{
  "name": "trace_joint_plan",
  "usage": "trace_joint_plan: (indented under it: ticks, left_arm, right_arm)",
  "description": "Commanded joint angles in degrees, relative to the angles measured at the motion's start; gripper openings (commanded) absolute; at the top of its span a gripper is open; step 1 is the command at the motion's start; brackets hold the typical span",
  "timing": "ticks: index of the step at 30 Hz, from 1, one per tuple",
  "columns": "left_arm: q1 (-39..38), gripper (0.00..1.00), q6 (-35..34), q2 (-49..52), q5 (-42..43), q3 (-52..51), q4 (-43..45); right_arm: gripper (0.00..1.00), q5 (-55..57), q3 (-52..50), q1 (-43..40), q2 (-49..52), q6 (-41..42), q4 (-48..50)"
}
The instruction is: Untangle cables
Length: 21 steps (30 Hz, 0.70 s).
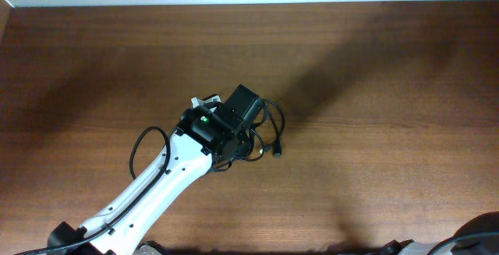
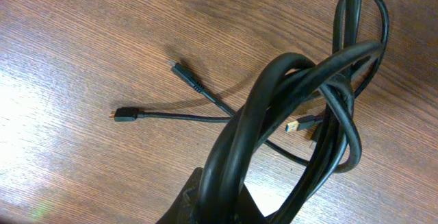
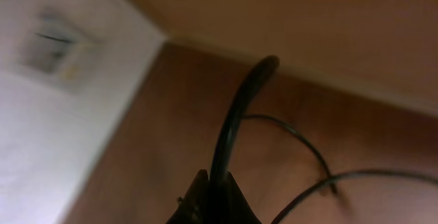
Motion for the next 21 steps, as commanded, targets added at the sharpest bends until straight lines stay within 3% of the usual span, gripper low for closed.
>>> trace_joint_plan:
  ticks: [1,4,5,6,8,11,14,15,18,21]
  left_arm:
    - [0.28,0.00,0.70,-1.03,0.63,0.17,-0.07]
    - [0.28,0.00,0.70,-1.03,0.61,0.17,-0.07]
    - [0.28,0.00,0.70,-1.03,0.61,0.17,-0.07]
    - [0.28,0.00,0.70,-1.03,0.63,0.17,-0.07]
    - [0.28,0.00,0.70,-1.03,0.76,0.17,-0.09]
    - [0.28,0.00,0.72,-1.03,1.66,0.17,-0.11]
    - [0.31,0.00,6.99,-1.05,1.68,0.22,0.02]
    - [0.28,0.00,11.43,-1.05,2.14,0.48,0.26]
    - [0.28,0.00,32.24,-1.05,11.45,3.89,5.73]
    - [0.31,0.00,43.58,-1.09,15.23,8.94,7.72]
  right_arm:
    - [0.04,19.76,0.83,1.57,1.81,-5.64,0.46]
    - [0.04,25.35,0.81,0.90,7.26,-5.64,0.92]
    - [0.18,25.33,0.81,0.74,9.20,-5.62,1.22]
    - [0.69,25.09,0.81,0.76,10.29,-5.62,1.33]
    - [1.00,25.09,0.81,0.76,10.58,-5.62,1.31]
    - [0.99,19.19,0.83,0.76,10.45,-5.68,-0.26]
    - [0.99,-12.83,0.83,1.55,9.11,-17.11,0.04]
    - [0.99,-19.67,0.83,2.93,7.30,-21.51,-1.53]
    - [0.99,-19.96,0.83,9.05,-0.07,-28.70,-5.38]
    - [0.99,-19.93,0.83,18.84,-9.27,-33.09,-9.86]
